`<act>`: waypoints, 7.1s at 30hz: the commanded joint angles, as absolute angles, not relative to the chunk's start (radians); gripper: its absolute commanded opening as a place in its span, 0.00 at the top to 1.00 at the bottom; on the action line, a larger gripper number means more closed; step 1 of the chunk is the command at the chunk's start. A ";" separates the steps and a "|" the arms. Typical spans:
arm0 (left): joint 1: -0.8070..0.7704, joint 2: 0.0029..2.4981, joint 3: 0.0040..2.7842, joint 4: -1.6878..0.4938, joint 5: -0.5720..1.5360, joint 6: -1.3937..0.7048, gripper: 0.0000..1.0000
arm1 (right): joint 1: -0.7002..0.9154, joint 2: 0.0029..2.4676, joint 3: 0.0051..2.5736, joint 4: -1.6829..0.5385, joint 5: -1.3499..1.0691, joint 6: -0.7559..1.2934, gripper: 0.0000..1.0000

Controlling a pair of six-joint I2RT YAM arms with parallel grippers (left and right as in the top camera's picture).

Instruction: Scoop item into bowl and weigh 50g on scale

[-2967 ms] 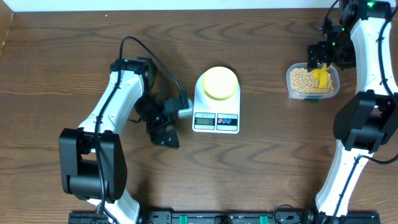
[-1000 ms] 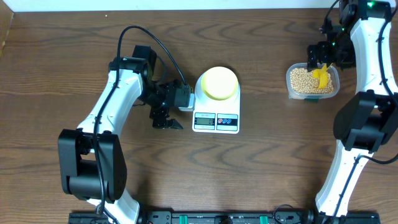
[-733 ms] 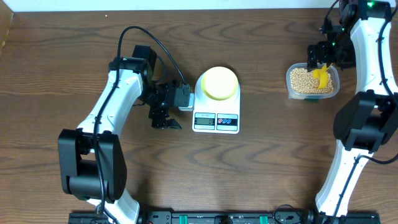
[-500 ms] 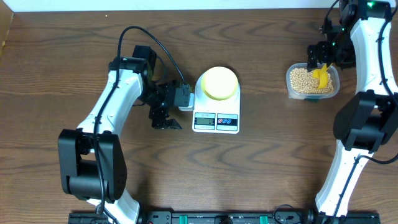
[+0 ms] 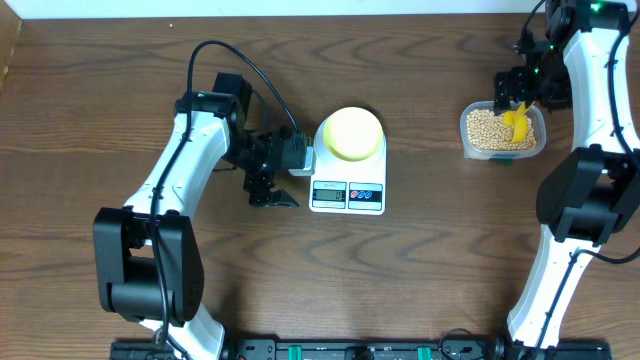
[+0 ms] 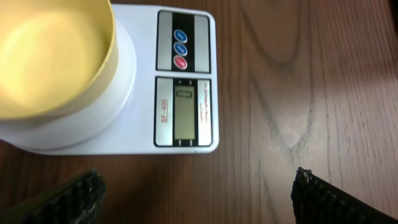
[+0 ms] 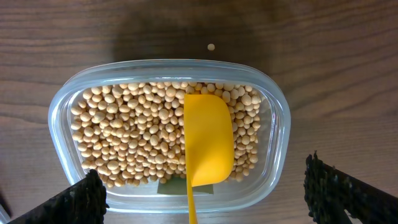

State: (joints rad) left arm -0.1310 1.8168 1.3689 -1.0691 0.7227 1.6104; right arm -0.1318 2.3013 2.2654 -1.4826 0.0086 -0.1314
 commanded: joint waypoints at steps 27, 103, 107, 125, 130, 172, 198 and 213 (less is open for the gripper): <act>-0.065 1.811 1.252 -1.015 0.864 1.657 0.02 | -0.131 2.314 2.273 -1.483 0.017 -0.128 0.01; -0.065 1.811 1.252 -0.996 0.845 1.655 0.02 | -0.131 2.314 2.273 -1.483 0.017 -0.128 0.01; -0.065 1.811 1.252 -0.996 0.845 1.655 0.02 | -0.131 2.314 2.273 -1.483 0.017 -0.128 0.01; -0.065 1.811 1.252 -0.996 0.845 1.655 0.02 | -0.131 2.314 2.273 -1.437 0.016 -0.128 0.01; -0.065 1.811 1.252 -0.996 0.845 1.655 0.02 | -0.130 2.314 2.273 -1.412 0.005 -0.128 0.01; -0.065 1.811 1.252 -0.996 0.845 1.655 0.02 | -0.129 2.314 2.273 -1.470 -0.018 -0.015 0.61; -0.065 1.811 1.252 -0.996 0.845 1.655 0.02 | -0.159 2.314 2.207 -1.436 -0.207 -0.059 0.99; -0.065 1.811 1.252 -0.996 0.845 1.655 0.02 | -0.359 2.314 2.128 -1.380 -0.618 -0.155 0.99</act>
State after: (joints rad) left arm -0.0669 1.8168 1.2541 -0.9916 0.8394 1.6463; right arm -0.3367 2.3013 2.1323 -1.3823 -0.4885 -0.1219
